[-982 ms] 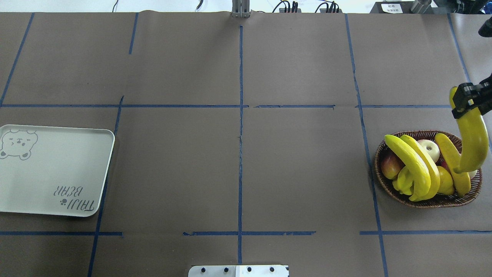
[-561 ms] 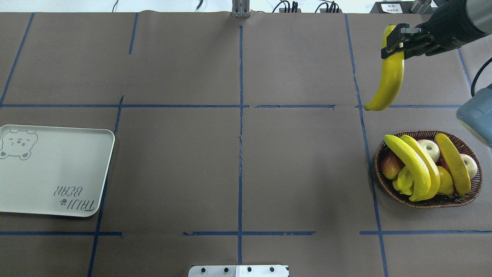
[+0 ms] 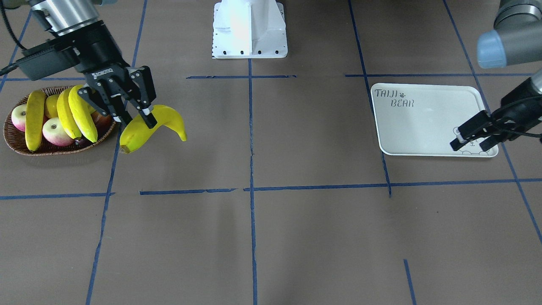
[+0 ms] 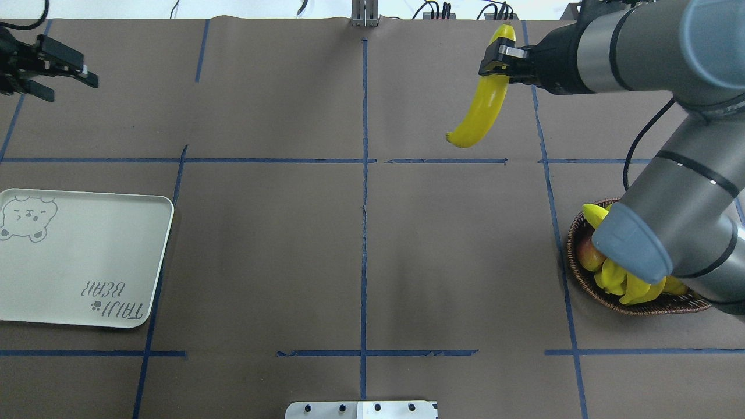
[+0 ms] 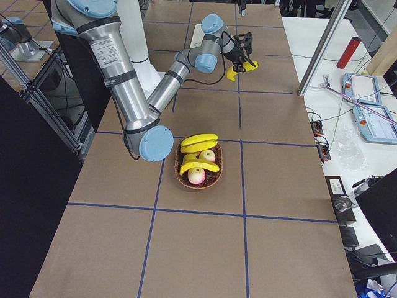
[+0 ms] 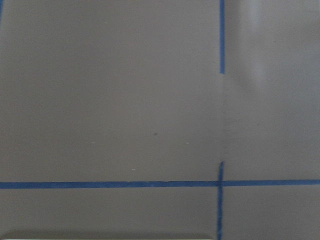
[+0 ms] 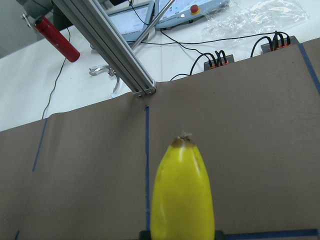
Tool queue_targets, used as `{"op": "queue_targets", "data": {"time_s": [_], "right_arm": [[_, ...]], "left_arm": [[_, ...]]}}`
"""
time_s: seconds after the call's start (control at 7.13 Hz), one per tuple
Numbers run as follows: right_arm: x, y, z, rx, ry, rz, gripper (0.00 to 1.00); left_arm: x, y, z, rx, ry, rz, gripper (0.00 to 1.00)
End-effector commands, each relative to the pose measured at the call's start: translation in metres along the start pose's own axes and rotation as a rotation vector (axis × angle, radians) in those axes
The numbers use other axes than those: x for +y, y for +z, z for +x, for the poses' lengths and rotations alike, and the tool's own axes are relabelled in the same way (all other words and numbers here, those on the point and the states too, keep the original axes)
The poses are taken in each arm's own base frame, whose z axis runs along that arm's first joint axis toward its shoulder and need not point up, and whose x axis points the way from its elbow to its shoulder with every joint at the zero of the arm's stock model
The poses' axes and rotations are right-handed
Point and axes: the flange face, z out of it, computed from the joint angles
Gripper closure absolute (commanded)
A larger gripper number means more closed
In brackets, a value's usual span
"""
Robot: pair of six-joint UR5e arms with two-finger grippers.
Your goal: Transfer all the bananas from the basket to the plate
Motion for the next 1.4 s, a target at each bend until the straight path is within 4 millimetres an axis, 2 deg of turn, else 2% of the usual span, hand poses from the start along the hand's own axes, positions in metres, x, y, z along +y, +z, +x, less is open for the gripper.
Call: {"op": "queue_targets", "data": {"time_s": [0.0,0.14,0.28,0.42,0.56,0.7,0.84,1.12,1.26], "right_arm": [[0.042,0.011,-0.029,-0.065,0.080,0.110,1.00],[0.053,0.013,-0.036,-0.083,0.101,0.160,1.00],[0.070,0.019,-0.042,-0.072,0.084,0.234,1.00],[0.082,0.022,-0.055,-0.068,0.073,0.323,1.00],[0.085,0.029,-0.064,-0.062,0.062,0.360,1.00],[0.085,0.027,-0.073,-0.070,0.030,0.365,1.00],[0.085,0.027,-0.076,-0.063,-0.032,0.369,1.00],[0.086,0.027,-0.084,-0.071,-0.034,0.372,1.00],[0.093,0.024,-0.096,-0.091,-0.031,0.373,1.00]], "left_arm": [[0.032,0.026,0.085,0.113,-0.287,0.020,0.00],[0.035,0.025,0.114,0.145,-0.500,0.013,0.00],[0.046,0.034,0.148,0.171,-0.657,0.002,0.00],[0.068,0.048,0.179,0.192,-0.789,-0.017,0.00],[0.087,0.060,0.201,0.192,-0.880,-0.067,0.00],[0.108,0.072,0.228,0.182,-0.942,-0.122,0.00],[0.131,0.086,0.246,0.167,-0.974,-0.173,0.00],[0.146,0.091,0.295,0.133,-1.066,-0.213,0.00],[0.147,0.089,0.302,0.136,-1.099,-0.218,0.00]]}}
